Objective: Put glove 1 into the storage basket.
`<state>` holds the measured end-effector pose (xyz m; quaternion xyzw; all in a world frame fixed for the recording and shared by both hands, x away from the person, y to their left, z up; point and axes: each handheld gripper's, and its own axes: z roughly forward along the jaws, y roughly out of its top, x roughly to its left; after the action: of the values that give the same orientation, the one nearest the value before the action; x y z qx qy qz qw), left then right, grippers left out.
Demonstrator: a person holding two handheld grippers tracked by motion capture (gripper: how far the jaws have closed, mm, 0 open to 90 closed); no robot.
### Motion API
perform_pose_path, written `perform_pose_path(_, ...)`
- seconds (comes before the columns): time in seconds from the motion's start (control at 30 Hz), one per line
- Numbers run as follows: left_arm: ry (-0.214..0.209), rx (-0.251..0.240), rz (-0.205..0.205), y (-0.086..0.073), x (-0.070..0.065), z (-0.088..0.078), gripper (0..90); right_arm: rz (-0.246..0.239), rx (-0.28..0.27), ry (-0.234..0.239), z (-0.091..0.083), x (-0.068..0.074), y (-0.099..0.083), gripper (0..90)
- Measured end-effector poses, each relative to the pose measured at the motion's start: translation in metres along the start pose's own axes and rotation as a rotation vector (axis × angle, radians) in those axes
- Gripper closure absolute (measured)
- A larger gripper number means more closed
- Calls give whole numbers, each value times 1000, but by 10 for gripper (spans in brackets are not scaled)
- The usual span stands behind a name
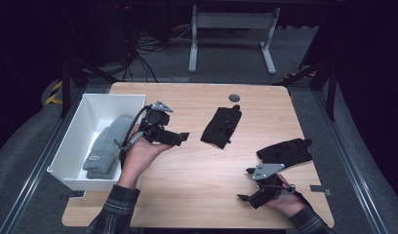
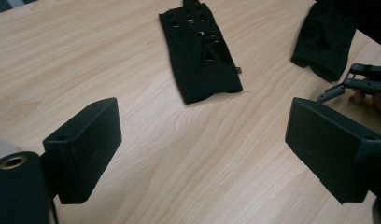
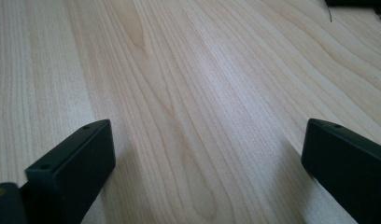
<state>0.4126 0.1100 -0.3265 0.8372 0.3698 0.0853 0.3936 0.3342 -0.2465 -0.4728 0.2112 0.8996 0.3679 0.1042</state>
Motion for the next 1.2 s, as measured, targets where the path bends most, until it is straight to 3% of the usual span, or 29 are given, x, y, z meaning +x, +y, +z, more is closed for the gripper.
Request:
perform_pose_path(0.2, -20, 23, 48, -14, -16, 23, 115, -5, 18, 8, -3, 1, 3, 97)
perform_pose_path(0.4, -33, 14, 69, -35, -24, 40, 112, 16, 18, 23, -8, -3, 7, 200)
perform_pose_path(0.57, -40, 35, 78, -51, -29, 52, 112, 31, -11, 19, -16, -6, 10, 272)
perform_pose_path(0.77, -55, 70, 94, -73, -35, 68, 104, 55, -28, -27, -25, -14, 14, 443)
perform_pose_path(0.93, -71, 82, 125, -88, -41, 77, 64, 104, -26, -56, -30, -24, 17, 632)
perform_pose_path(1.2, -68, 113, 145, -109, -49, 85, 30, 159, -35, -161, -44, -45, 17, 896)
